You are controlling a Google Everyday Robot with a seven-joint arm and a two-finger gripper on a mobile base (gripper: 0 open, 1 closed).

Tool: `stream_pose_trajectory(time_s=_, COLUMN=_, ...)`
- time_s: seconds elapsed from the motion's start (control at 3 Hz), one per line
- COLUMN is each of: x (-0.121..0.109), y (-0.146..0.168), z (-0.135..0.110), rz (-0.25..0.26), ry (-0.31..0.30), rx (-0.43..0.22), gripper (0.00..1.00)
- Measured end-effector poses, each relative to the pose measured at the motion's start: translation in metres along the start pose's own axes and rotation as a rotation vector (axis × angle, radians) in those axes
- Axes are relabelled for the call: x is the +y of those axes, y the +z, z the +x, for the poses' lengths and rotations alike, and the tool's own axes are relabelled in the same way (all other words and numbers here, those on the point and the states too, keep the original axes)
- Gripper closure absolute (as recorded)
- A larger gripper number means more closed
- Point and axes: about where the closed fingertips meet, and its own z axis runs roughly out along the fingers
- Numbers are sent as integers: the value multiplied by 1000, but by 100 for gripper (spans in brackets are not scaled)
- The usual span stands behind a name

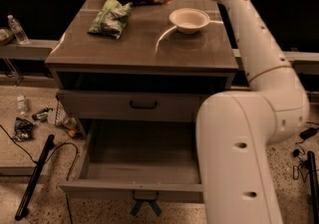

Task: Place coke can into middle drawer

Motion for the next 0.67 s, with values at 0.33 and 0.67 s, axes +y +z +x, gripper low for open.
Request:
stream_pose_trajectory(time_s=0.33, x=-4, y=-59, z=-17, rz=-8, ry=-56, rx=-1, gripper=100)
stream_pose_trajectory(time_s=0.67, x=-1, y=-133, z=-51, rz=15, ry=-90, rx=-64, gripper=100)
